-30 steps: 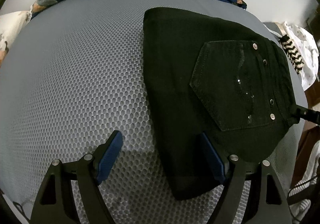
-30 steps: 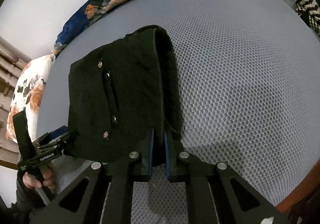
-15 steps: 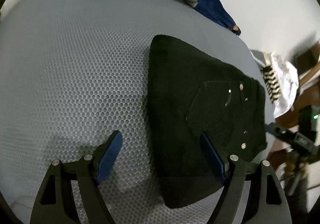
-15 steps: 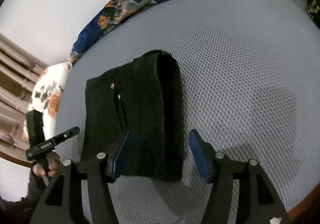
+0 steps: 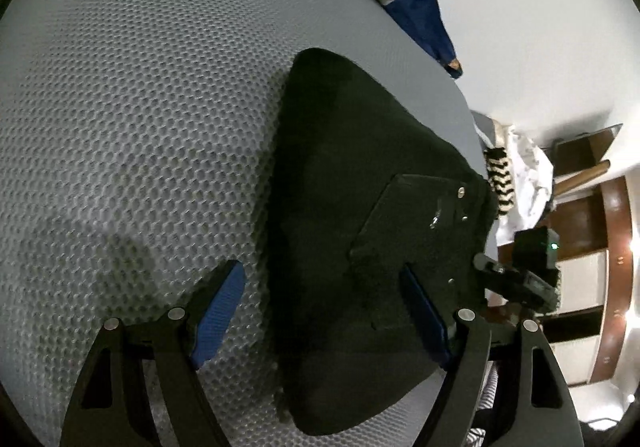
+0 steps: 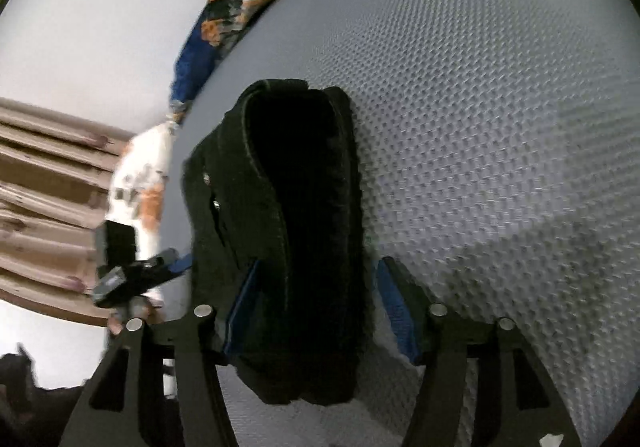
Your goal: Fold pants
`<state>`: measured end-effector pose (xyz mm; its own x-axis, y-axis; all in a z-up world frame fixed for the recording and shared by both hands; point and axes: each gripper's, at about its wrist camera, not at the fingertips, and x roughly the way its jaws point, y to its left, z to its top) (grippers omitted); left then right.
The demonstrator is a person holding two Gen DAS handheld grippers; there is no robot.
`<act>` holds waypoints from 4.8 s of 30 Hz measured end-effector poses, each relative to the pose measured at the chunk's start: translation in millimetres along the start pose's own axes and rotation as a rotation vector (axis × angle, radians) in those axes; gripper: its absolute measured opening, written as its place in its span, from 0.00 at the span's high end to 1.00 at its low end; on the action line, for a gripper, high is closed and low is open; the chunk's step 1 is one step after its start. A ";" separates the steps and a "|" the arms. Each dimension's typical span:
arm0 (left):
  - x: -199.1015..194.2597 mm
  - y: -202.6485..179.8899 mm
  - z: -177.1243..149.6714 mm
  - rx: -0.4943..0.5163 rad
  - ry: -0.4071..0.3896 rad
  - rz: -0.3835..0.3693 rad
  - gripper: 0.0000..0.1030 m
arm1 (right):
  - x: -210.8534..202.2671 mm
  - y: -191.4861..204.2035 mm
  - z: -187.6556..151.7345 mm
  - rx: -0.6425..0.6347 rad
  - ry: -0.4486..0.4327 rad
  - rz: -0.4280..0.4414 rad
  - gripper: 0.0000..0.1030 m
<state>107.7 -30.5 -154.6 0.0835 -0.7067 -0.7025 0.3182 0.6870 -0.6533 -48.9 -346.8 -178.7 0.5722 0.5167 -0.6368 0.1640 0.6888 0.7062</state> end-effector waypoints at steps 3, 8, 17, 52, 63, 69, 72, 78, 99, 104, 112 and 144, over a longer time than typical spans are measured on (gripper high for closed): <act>9.1 -4.4 6.9 -0.007 0.022 -0.038 0.24 | 5.4 -1.1 5.2 0.000 0.015 0.025 0.56; 21.8 -11.9 13.3 0.014 0.028 -0.096 0.24 | 16.9 6.1 16.8 -0.032 0.040 0.048 0.56; 24.6 -9.9 18.7 0.019 -0.025 -0.051 0.62 | 22.6 22.8 25.2 -0.055 -0.017 0.039 0.70; -44.4 50.2 164.6 0.095 -0.256 0.224 0.77 | 149.8 130.4 178.3 -0.212 -0.065 -0.113 0.76; -28.9 58.9 137.3 0.139 -0.298 0.405 0.51 | 151.8 125.2 152.5 -0.277 -0.094 -0.342 0.56; -42.2 38.6 98.3 0.176 -0.333 0.582 0.49 | 132.6 133.2 132.8 -0.277 -0.123 -0.394 0.55; -51.3 30.0 73.1 0.179 -0.347 0.636 0.43 | 120.0 145.4 118.0 -0.305 -0.165 -0.436 0.55; -68.9 14.6 34.6 0.176 -0.378 0.689 0.40 | 96.8 171.5 77.0 -0.378 -0.243 -0.478 0.46; -95.6 -5.3 -50.5 0.216 -0.475 0.740 0.32 | 95.2 219.6 -28.6 -0.504 -0.334 -0.555 0.25; -94.3 -4.2 -52.2 0.221 -0.472 0.744 0.32 | 97.8 227.2 -35.9 -0.526 -0.344 -0.576 0.23; -92.7 -2.0 -53.3 0.213 -0.470 0.748 0.32 | 101.1 232.5 -40.1 -0.539 -0.347 -0.580 0.20; -87.8 -4.0 -54.6 0.234 -0.474 0.787 0.32 | 113.0 222.2 -45.0 -0.512 -0.302 -0.573 0.20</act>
<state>47.5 38.1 -105.7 0.7128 -0.0855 -0.6962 0.1842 0.9805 0.0682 16.0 -112.4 -107.7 0.7142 -0.0941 -0.6936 0.1515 0.9882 0.0219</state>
